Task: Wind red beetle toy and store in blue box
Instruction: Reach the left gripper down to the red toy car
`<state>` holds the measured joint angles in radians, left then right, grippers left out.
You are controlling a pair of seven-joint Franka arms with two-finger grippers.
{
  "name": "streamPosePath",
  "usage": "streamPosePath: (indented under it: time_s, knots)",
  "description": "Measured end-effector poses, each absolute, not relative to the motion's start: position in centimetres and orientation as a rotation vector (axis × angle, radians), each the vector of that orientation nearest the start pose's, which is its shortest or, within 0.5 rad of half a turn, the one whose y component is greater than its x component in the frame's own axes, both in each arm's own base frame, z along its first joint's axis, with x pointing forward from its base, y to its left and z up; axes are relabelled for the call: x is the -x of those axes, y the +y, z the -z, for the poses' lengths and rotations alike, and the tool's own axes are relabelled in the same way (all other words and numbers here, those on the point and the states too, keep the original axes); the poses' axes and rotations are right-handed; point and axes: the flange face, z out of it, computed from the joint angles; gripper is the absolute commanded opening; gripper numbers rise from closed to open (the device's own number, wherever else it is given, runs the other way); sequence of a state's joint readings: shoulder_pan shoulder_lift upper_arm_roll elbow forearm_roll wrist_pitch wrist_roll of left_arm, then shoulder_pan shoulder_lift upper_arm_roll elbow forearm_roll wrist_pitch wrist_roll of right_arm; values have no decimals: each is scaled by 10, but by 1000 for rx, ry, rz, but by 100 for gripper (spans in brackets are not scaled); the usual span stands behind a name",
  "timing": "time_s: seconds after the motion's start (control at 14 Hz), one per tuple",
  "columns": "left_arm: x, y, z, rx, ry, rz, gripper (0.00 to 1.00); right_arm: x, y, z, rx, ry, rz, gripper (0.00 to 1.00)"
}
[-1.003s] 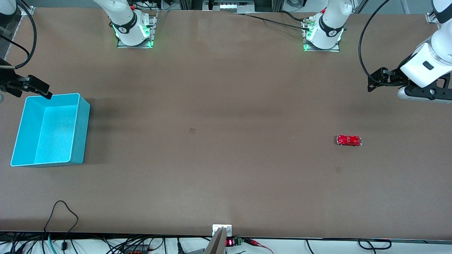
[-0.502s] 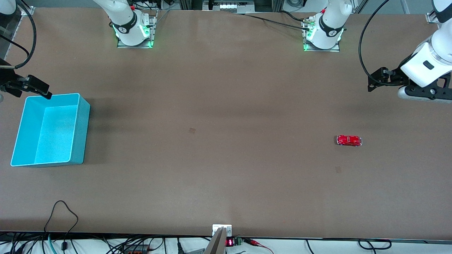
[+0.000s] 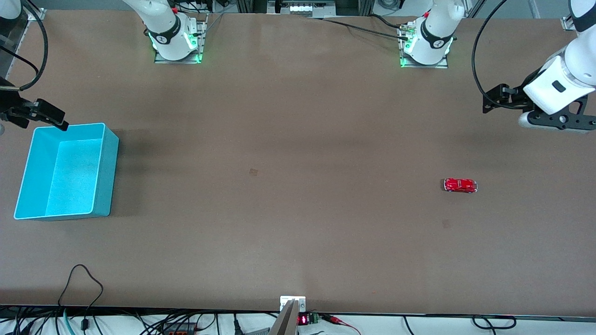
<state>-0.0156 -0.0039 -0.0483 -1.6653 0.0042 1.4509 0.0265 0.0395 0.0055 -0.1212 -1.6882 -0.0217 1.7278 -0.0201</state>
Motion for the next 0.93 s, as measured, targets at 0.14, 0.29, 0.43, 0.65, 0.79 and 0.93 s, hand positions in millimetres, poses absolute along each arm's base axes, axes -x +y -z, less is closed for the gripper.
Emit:
streamPosePath:
  time_s: [0.14,0.29,0.43,0.65,0.79,0.93]
  knots:
    - [-525,-33,-564,3093,144,-472,100,-565,-48,-579,3164,93,52,100]
    - [-524,-33,-551,3086,261,-550,100,-565,-48,-579,3164,93,52,100]
    - [-528,-30,-536,3061,508,-582,100,-565,-48,-579,3164,93,52,100]
    - [-547,-6,-497,2968,1058,-450,100,-565,-48,-579,3164,93,52,100]
    - [-554,14,-459,2887,1309,-349,100,-565,-48,-579,3164,93,51,100]
    - [-554,21,-422,2810,1463,-264,100,-565,-48,-579,3164,93,51,100]
